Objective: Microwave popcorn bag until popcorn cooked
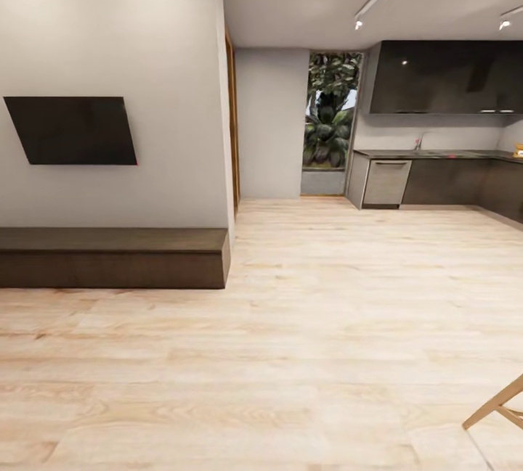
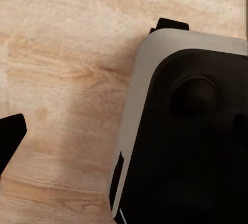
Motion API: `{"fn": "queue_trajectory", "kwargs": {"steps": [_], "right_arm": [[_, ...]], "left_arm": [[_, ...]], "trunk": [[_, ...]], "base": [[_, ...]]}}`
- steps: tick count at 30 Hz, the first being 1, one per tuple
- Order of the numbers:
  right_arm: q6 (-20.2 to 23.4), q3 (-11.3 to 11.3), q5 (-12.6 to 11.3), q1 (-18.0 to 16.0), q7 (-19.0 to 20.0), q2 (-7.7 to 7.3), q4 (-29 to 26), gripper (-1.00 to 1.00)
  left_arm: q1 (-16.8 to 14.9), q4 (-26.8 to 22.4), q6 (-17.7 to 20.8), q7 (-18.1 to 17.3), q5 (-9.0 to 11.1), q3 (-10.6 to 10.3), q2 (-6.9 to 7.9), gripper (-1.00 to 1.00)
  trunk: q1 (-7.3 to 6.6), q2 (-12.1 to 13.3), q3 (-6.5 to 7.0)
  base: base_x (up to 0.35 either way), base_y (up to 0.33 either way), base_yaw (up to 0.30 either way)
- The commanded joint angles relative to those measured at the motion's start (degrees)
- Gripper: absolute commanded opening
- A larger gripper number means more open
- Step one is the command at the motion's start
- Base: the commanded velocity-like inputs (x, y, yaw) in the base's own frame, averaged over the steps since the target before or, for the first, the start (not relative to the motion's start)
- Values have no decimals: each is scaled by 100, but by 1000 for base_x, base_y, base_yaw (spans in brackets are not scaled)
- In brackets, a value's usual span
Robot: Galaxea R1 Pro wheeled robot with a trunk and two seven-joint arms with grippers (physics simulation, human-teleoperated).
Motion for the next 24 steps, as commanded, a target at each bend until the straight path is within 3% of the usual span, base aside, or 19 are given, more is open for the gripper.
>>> {"fn": "queue_trajectory", "kwargs": {"steps": [1, 24], "right_arm": [[-19, 4, -1, -4, -2, 1, 5, 100], [-255, -23, -10, -4, 37, 3, 5, 100]], "left_arm": [[2, -14, 34, -3, 1, 27, -2, 100], [1, -6, 34, 6, 4, 36, -2, 100]], "trunk": [[3, -2, -6], [3, -2, -6]], "base": [[346, 0, 0], [345, 0, 0]]}}
